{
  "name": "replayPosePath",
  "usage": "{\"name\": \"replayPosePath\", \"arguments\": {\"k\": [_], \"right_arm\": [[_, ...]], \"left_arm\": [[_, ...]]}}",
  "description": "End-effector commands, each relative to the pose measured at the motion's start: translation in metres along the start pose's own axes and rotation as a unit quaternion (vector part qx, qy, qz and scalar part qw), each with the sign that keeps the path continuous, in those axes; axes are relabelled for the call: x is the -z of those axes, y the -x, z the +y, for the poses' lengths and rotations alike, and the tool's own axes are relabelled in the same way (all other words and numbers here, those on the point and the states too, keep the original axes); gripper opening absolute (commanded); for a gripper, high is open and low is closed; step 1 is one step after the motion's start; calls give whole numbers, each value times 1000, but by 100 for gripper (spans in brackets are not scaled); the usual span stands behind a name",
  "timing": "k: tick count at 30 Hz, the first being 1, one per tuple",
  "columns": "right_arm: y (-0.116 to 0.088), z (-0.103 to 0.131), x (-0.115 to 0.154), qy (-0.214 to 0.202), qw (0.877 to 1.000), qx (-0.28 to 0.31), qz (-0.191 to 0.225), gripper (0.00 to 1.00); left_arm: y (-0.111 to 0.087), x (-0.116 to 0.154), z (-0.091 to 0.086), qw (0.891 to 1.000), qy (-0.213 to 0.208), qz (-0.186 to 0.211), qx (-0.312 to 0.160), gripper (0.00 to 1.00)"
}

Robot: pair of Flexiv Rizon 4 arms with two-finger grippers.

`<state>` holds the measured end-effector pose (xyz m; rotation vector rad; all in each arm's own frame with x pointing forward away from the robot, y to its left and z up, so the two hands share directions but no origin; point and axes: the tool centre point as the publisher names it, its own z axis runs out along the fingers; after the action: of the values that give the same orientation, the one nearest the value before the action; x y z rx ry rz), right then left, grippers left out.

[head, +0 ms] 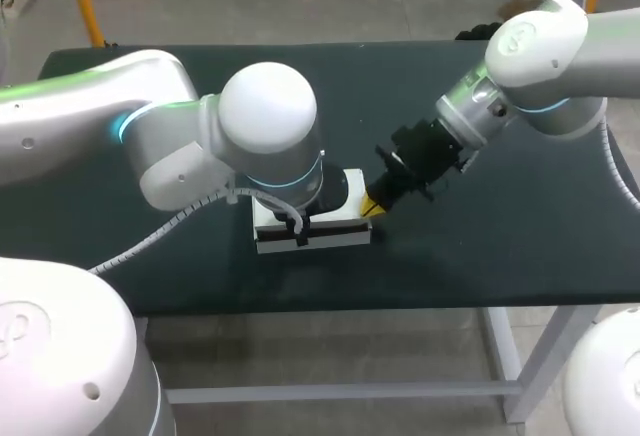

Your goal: Assemble the packaging by folding the flat box into shape, placing the metal phone stand inside, and closing the box properly

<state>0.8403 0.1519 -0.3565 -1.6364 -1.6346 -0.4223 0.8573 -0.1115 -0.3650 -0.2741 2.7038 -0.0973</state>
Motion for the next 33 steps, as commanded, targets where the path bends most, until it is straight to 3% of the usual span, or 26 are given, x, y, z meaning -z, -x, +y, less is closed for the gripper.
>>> {"name": "replayPosePath", "arguments": {"k": [1,21,33], "right_arm": [[0,2,-1,-2,1000,0,0,0],[0,3,-4,0,1000,-2,-3,0],[0,5,-4,1,1000,-3,-1,0]], "left_arm": [[-6,-4,0,1000,2,-1,1,38],[-8,2,5,1000,-5,1,4,40],[-8,14,13,1000,-31,2,6,47]]}}
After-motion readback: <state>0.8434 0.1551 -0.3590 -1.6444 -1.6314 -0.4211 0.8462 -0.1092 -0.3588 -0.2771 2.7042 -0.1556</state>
